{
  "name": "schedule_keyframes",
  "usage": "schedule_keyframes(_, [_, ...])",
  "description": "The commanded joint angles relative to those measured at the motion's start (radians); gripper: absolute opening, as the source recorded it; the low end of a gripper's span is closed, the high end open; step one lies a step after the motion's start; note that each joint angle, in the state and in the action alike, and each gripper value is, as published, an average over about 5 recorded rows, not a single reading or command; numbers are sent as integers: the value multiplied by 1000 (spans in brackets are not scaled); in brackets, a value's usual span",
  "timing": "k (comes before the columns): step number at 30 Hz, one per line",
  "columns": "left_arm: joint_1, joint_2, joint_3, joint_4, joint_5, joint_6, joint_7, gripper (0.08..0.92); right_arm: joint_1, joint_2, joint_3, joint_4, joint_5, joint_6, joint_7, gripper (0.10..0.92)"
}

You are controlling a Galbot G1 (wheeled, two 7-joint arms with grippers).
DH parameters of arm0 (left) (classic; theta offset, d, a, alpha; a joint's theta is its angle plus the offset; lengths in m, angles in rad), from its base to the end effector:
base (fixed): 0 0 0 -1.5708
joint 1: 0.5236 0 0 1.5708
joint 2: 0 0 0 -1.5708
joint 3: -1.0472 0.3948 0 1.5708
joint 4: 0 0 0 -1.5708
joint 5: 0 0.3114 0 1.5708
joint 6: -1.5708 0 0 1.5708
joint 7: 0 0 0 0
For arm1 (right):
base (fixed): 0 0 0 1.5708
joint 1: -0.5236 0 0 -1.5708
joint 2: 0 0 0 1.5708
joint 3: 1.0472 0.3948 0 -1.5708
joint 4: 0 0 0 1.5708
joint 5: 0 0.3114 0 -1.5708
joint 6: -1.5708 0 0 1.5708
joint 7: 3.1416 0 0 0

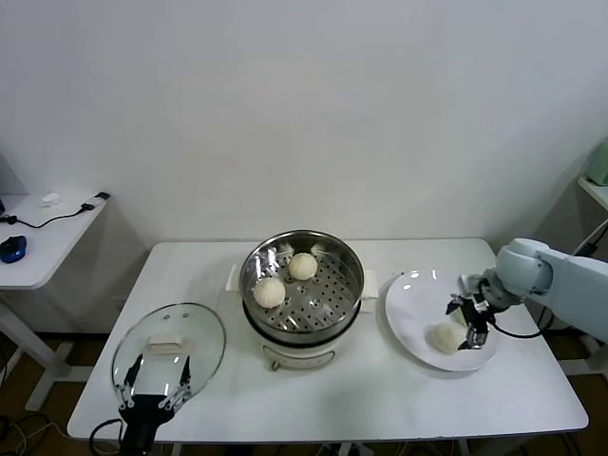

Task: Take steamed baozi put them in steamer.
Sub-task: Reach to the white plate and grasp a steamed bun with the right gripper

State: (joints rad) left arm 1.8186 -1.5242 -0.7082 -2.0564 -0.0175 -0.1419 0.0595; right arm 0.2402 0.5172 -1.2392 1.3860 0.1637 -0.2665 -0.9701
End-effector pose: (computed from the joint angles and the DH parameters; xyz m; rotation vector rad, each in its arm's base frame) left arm 0.0220 0.0621 -0.3657 0.0837 -2.9919 -0.1999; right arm 0.4490 -0.2443 -0.1916 1.2333 -1.3355 1.2554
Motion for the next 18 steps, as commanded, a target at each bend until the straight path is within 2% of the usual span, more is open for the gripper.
schedule_keyframes(1, [0,-4,2,7,4,0,1,823,-161,35,114,-102,-82,10,0,823])
schedule_keyframes(18, [1,-4,0,17,2,0,1,823,-159,135,132,-188,-80,20,-15,823])
